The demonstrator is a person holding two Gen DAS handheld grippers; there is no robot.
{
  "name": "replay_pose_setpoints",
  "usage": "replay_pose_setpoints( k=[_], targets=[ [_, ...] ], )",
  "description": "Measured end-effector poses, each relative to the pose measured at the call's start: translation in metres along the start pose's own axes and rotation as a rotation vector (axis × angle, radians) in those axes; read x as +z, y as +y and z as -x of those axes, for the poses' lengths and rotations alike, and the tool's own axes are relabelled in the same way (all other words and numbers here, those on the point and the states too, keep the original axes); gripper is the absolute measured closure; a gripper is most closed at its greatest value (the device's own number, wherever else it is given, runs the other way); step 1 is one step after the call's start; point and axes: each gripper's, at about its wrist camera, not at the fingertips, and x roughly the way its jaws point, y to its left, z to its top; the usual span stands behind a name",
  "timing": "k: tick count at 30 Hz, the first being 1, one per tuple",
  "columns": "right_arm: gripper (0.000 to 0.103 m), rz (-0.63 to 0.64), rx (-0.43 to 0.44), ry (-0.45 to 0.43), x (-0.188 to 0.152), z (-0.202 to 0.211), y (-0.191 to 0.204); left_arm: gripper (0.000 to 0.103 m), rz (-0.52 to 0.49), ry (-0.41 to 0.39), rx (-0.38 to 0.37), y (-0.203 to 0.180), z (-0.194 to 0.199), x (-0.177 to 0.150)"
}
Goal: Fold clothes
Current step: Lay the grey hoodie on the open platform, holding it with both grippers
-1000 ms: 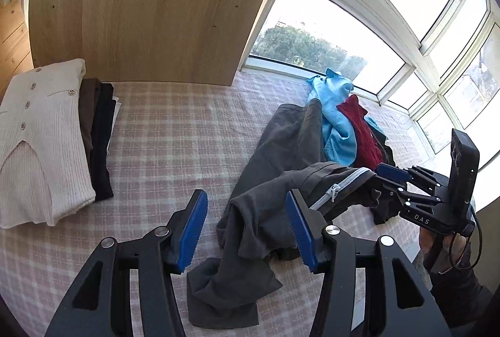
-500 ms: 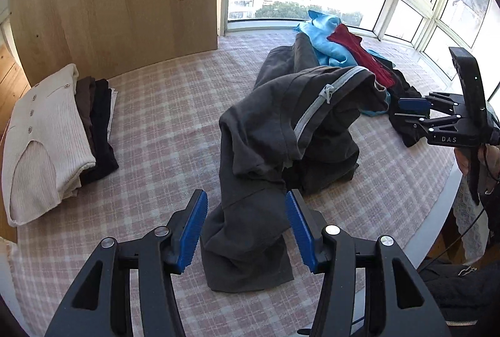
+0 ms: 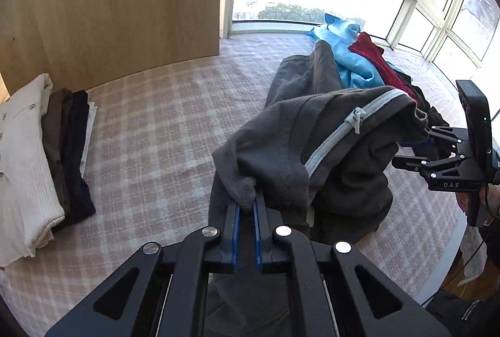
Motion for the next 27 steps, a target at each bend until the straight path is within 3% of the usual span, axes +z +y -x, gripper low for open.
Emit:
replay_pose_setpoints(
  k=[6,12,15,18,21,24,27],
  targets=[
    [0.052,0.056,0.064,-0.016,0.028,-0.014,0.013,0.097,0.079,-0.027,0.076,0.050,0.013,0.009],
    [0.052,0.127,0.077,-0.007,0.063,-0.039,0.032,0.097,0.134,-0.016,0.120,0.070,0.020,-0.013],
    [0.052,0.100,0.174,0.042,0.073,-0.051,0.039,0.097,0.198,-0.004,0.154,0.088,0.030,-0.038],
    [0.052,0.096,0.347,0.098,0.057,-0.055,0.067,0.097,0.258,0.012,0.183,0.102,0.040,-0.069],
    [0.052,0.237,0.500,0.198,0.026,-0.049,0.111,0.097,0.316,0.034,0.211,0.115,0.048,-0.099],
    [0.052,0.301,0.521,0.187,0.016,-0.032,0.122,0.097,0.356,0.059,0.220,0.124,0.046,-0.118],
    [0.052,0.253,0.496,0.134,0.034,-0.022,0.107,0.097,0.365,0.050,0.211,0.125,0.047,-0.121]
  ],
)
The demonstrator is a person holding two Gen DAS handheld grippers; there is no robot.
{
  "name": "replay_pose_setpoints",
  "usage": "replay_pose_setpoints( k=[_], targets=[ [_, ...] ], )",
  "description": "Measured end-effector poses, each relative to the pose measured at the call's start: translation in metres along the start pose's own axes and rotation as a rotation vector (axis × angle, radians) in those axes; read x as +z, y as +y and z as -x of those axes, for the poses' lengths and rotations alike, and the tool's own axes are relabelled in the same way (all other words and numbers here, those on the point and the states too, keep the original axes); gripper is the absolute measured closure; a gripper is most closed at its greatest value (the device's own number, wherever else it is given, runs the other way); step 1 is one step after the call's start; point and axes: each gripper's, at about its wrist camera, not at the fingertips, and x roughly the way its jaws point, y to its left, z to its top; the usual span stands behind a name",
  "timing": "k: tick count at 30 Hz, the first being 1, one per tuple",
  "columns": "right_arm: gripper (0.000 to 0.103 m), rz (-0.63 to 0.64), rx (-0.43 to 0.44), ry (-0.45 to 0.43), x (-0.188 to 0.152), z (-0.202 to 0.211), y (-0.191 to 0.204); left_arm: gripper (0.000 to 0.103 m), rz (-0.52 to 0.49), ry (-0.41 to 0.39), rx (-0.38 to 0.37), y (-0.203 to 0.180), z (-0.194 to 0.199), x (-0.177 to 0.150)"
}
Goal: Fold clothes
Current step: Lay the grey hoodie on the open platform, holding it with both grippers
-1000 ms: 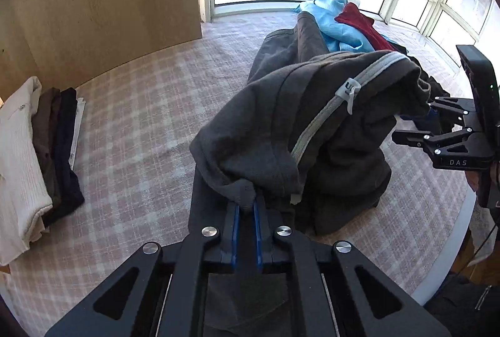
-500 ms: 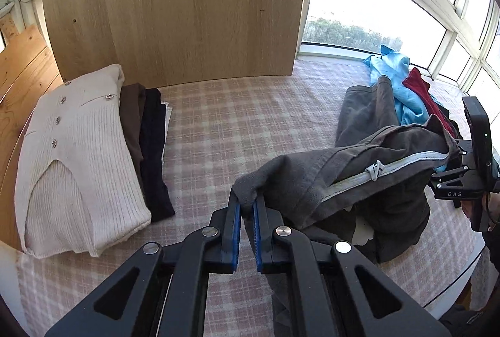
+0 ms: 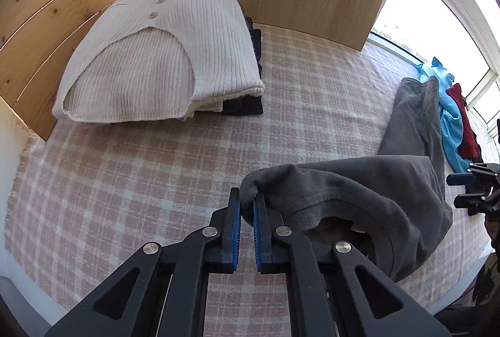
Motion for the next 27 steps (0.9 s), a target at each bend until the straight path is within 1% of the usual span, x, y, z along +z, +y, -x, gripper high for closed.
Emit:
replay_pose_setpoints(
  k=[1,3,5,7,9,12,13,14,15,16,17,18,19,20,23,25,26,27],
  targets=[
    [0.052,-0.001,-0.021,-0.015,0.005,0.005,-0.002,0.097,-0.002,-0.006,-0.003,-0.001,0.001,0.001],
    [0.052,0.038,-0.071,-0.017,0.016,0.008,0.002,0.097,-0.009,-0.020,-0.007,-0.004,0.003,0.004],
    [0.052,0.116,-0.076,-0.007,0.019,0.008,0.014,0.097,-0.013,-0.030,-0.013,-0.006,0.006,0.007],
    [0.052,0.206,-0.065,0.021,0.006,0.001,0.032,0.097,-0.021,-0.037,-0.018,-0.006,0.009,0.010],
    [0.052,0.304,-0.086,0.064,-0.011,-0.007,0.054,0.097,-0.028,-0.039,-0.020,-0.007,0.010,0.012],
    [0.052,0.451,-0.191,0.106,-0.040,-0.028,0.079,0.097,-0.049,-0.034,-0.014,-0.010,0.008,0.014],
    [0.052,0.496,-0.251,0.111,-0.048,-0.038,0.084,0.097,-0.054,-0.031,-0.016,-0.011,0.008,0.015],
    [0.052,0.535,-0.329,0.121,-0.053,-0.050,0.085,0.097,-0.056,-0.028,-0.022,-0.012,0.007,0.015],
    [0.052,0.554,-0.392,0.131,-0.056,-0.061,0.084,0.097,-0.062,-0.027,-0.024,-0.014,0.009,0.016],
    [0.055,0.552,-0.430,0.135,-0.056,-0.067,0.080,0.097,-0.070,-0.026,-0.023,-0.016,0.011,0.016],
    [0.071,0.529,-0.435,0.130,-0.053,-0.067,0.075,0.097,-0.081,-0.025,-0.026,-0.019,0.014,0.016],
    [0.081,0.468,-0.381,0.108,-0.047,-0.056,0.068,0.097,-0.093,-0.024,-0.030,-0.022,0.019,0.016],
    [0.084,0.406,-0.327,0.087,-0.040,-0.044,0.062,0.097,-0.106,-0.022,-0.034,-0.025,0.023,0.016],
    [0.089,0.349,-0.282,0.061,-0.034,-0.030,0.054,0.097,-0.116,-0.021,-0.045,-0.029,0.028,0.017],
    [0.091,0.195,-0.194,-0.032,-0.017,0.027,0.026,0.097,-0.135,-0.013,-0.089,-0.044,0.032,0.032],
    [0.091,0.076,-0.122,-0.082,-0.002,0.054,-0.006,0.097,-0.163,-0.005,-0.096,-0.059,0.019,0.051],
    [0.091,0.028,-0.108,-0.104,0.008,0.063,-0.023,0.097,-0.178,-0.003,-0.087,-0.068,0.009,0.060],
    [0.091,-0.003,-0.127,-0.118,0.019,0.064,-0.042,0.097,-0.190,0.007,-0.078,-0.077,-0.006,0.070]
  ],
)
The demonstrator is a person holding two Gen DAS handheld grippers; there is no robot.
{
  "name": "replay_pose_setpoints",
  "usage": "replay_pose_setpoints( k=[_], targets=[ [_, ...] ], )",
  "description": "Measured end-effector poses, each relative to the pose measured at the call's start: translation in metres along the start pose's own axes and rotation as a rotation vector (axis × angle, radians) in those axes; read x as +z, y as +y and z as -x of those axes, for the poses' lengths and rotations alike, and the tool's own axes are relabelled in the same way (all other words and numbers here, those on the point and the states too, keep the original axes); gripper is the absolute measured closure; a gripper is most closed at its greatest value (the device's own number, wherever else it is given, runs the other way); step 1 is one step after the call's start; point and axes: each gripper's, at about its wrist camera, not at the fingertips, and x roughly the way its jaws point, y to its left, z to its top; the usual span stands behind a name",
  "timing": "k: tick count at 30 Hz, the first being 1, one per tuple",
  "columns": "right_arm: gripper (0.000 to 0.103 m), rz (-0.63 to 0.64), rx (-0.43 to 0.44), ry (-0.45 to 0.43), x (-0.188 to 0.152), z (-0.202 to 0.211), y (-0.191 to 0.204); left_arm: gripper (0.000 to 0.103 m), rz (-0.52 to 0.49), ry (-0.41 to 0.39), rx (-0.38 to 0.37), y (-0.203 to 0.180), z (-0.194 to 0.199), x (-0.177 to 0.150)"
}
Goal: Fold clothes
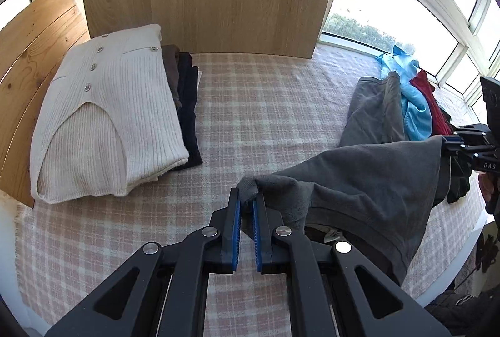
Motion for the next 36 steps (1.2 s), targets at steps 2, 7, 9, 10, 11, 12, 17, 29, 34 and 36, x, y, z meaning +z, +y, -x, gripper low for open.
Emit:
replay_pose_setpoints(
  k=[2,7,9,10,11,12,17,29,34,36],
  targets=[
    [0.091,-0.054,-0.110,0.027,0.027,-0.027,-0.036,0.097,-0.021,0.029,0.012,-0.011,-0.030,0.018],
    [0.090,-0.143,-0.441,0.157,0.055,-0.064,-0.096,0.097,-0.052,0.089,0.008,-0.023,-0.069,0.033],
    [0.089,-0.099,-0.324,0.131,0.045,-0.046,-0.074,0.097,-0.046,0.093,-0.001,-0.019,-0.069,0.030],
    [0.083,-0.077,-0.266,0.118,0.039,-0.038,-0.064,0.097,-0.044,0.095,-0.003,-0.017,-0.069,0.028],
    [0.067,-0.054,-0.207,0.105,0.034,-0.029,-0.053,0.097,-0.037,0.097,-0.007,-0.014,-0.069,0.026],
    [0.061,-0.029,-0.150,0.099,0.027,-0.023,-0.039,0.097,-0.029,0.100,-0.011,-0.011,-0.069,0.024],
    [0.044,0.161,0.040,0.207,-0.001,-0.060,0.052,0.097,-0.010,0.103,-0.014,-0.003,-0.068,0.016],
    [0.044,0.132,-0.250,0.045,0.059,-0.071,0.014,0.096,0.005,0.061,-0.053,-0.002,-0.055,0.018],
    [0.044,0.166,-0.250,0.107,0.032,-0.083,0.021,0.096,0.015,0.067,-0.065,0.001,-0.062,0.021],
    [0.044,0.220,-0.318,0.131,0.032,-0.102,0.028,0.096,0.020,0.068,-0.071,0.002,-0.062,0.021]
  ],
)
